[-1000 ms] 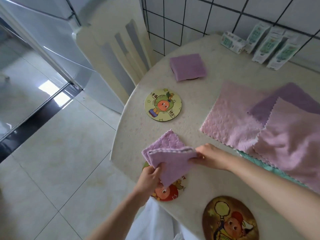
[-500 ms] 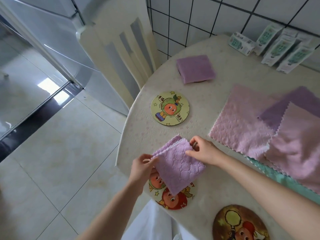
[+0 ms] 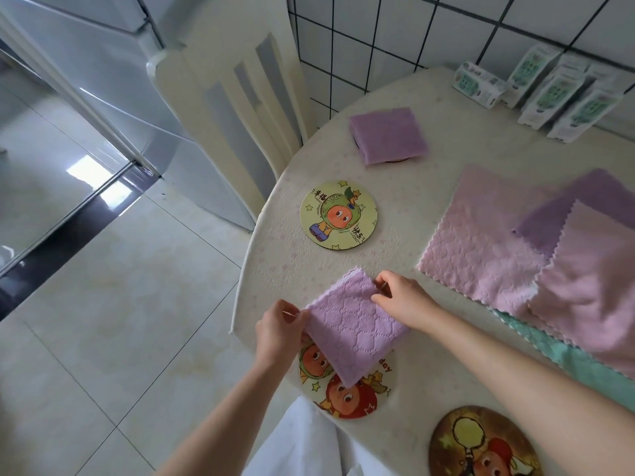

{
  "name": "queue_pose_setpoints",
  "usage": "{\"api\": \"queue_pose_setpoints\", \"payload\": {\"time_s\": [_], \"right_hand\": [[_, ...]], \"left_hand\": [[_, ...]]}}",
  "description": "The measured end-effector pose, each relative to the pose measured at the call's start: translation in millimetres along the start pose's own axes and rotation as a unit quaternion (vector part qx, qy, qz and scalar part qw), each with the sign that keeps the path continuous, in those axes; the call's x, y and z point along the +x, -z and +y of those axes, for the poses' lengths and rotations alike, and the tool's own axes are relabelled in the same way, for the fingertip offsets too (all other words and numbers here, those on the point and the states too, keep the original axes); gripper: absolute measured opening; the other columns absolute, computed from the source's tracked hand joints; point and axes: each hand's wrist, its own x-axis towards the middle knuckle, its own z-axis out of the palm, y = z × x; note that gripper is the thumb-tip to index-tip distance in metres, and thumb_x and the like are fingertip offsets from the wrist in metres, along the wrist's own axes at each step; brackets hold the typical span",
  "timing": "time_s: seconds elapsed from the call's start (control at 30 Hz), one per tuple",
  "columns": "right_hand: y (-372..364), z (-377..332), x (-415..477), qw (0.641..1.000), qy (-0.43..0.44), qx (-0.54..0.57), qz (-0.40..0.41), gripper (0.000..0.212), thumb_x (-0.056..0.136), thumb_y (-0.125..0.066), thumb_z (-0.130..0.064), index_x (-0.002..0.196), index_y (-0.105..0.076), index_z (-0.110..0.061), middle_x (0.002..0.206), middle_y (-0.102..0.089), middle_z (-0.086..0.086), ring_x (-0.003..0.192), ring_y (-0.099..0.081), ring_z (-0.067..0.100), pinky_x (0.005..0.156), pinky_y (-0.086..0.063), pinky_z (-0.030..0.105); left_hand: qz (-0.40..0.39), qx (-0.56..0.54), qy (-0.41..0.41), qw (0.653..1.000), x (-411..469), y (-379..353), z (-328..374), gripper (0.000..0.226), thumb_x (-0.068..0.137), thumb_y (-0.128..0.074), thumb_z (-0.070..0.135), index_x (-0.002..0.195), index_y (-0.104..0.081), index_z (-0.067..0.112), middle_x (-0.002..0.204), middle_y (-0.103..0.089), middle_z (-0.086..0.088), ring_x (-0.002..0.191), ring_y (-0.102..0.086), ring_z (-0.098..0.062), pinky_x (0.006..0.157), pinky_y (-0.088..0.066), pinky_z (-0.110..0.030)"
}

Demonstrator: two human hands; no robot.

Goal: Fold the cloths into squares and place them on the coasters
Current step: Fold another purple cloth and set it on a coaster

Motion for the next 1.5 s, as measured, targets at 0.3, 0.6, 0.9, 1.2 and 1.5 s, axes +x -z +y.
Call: {"api": "queue_pose_setpoints", "payload": {"time_s": [0.3,0.6,0.9,1.2,1.5], "right_hand": [[-11,9,-22,0.996,-0.005,-0.031,0.088,0.037,0.087,-0.055,-0.048,0.111,-0.045,-0.021,0.112,-0.056,-0.002,0.093,-0.056,0.019,0.072,-0.049,0.032],[-24,37,-51,0.989,-0.067,0.039,0.125,0.036,0.082,-0.067,-0.038,0.106,-0.053,-0.015,0.097,-0.056,0.001,0.088,-0.057,0.02,0.071,-0.045,0.03],[-34,26,-54,0.98,-0.147,0.065,0.119,0.035,0.085,-0.062,-0.039,0.1,-0.053,-0.008,0.101,-0.059,0.008,0.092,-0.058,0.026,0.072,-0.044,0.03],[-24,25,-56,0.96,-0.209,0.175,0.064,0.02,0.08,-0.069,-0.029,0.085,-0.057,-0.013,0.086,-0.063,0.005,0.083,-0.06,0.024,0.07,-0.047,0.029],[-1,23,-65,0.916,-0.176,0.352,0.077,0.016,0.079,-0.072,-0.019,0.08,-0.059,-0.009,0.074,-0.065,0.005,0.074,-0.067,0.025,0.078,-0.057,0.047]], "left_hand": [[0.017,0.251,-0.163,0.954,-5,-1,-1,0.029,0.088,-0.058,0.045,0.108,-0.055,0.024,0.106,-0.051,0.01,0.088,-0.052,-0.012,0.067,-0.046,-0.028],[-0.005,0.3,-0.177,0.937,0,-1,9,0.024,0.09,-0.057,0.038,0.099,-0.06,0.016,0.103,-0.05,0.002,0.084,-0.054,-0.017,0.068,-0.051,-0.034],[-0.019,0.241,-0.153,0.958,1,-2,17,0.014,0.084,-0.065,0.021,0.093,-0.055,0.016,0.088,-0.06,-0.001,0.08,-0.056,-0.018,0.065,-0.05,-0.031],[-0.103,-0.038,0.024,0.994,7,12,33,0.03,0.076,-0.069,-0.007,0.101,-0.062,0.008,0.081,-0.055,-0.01,0.076,-0.057,-0.021,0.069,-0.059,-0.034],[-0.162,-0.157,0.037,0.974,13,29,57,0.029,0.076,-0.069,-0.009,0.103,-0.063,0.003,0.098,-0.059,-0.014,0.093,-0.063,-0.027,0.071,-0.057,-0.029]]}}
